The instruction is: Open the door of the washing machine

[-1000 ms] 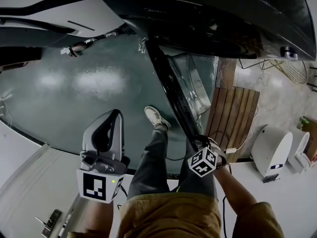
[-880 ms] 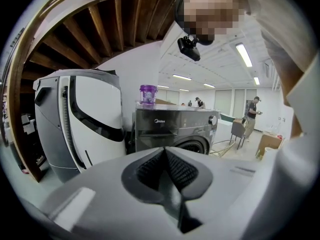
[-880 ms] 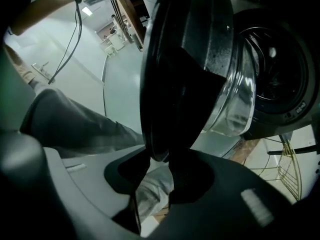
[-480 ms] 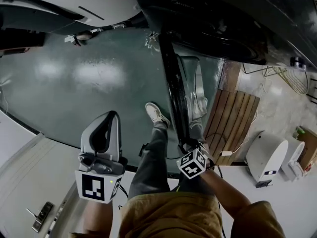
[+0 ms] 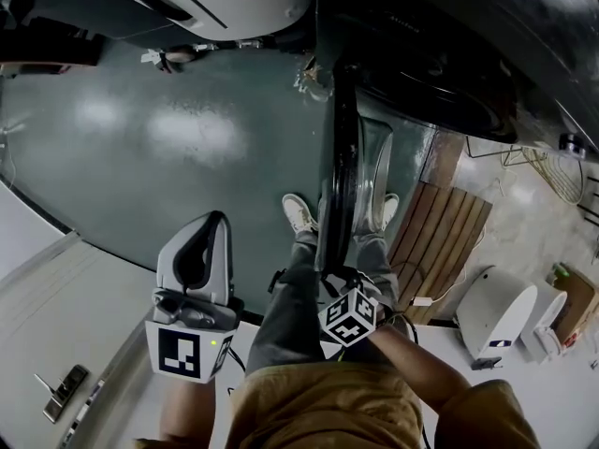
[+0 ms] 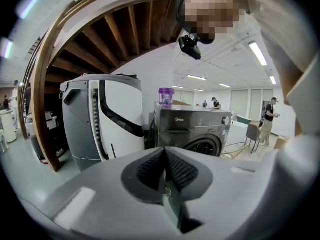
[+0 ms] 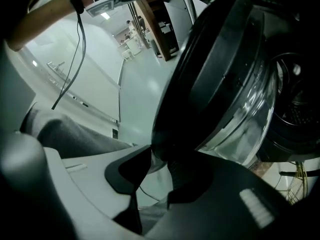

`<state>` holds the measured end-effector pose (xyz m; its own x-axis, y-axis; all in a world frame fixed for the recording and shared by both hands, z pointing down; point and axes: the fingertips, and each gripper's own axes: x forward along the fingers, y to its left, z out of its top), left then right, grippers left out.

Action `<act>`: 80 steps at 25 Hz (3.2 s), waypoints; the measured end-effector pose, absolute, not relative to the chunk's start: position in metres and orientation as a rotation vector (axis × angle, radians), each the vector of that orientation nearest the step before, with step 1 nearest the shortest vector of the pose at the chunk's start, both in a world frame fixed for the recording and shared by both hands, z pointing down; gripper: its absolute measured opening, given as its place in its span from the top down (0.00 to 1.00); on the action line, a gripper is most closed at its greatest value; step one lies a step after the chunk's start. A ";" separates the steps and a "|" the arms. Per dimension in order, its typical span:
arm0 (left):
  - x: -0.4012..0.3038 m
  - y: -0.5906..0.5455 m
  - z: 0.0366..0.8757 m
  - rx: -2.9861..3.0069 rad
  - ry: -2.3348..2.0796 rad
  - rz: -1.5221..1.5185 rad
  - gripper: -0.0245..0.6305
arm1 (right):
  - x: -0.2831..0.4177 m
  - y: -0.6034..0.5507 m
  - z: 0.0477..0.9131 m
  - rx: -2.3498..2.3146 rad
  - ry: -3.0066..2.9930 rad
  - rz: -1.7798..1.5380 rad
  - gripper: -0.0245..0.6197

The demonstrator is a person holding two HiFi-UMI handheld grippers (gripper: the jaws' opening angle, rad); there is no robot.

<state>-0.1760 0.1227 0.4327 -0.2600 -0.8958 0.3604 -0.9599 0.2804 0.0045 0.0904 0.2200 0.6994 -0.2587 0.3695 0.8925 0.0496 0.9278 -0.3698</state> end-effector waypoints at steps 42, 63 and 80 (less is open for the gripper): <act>-0.258 0.255 0.401 1.355 -2.501 0.265 0.87 | -0.135 0.250 0.655 -0.427 -2.045 0.155 0.85; -0.288 0.280 0.411 1.260 -2.516 0.238 0.87 | -0.250 0.210 0.656 -0.384 -2.110 0.034 0.85; -0.308 0.288 0.410 1.236 -2.532 0.242 0.87 | -0.323 0.159 0.640 -0.271 -2.198 0.022 0.86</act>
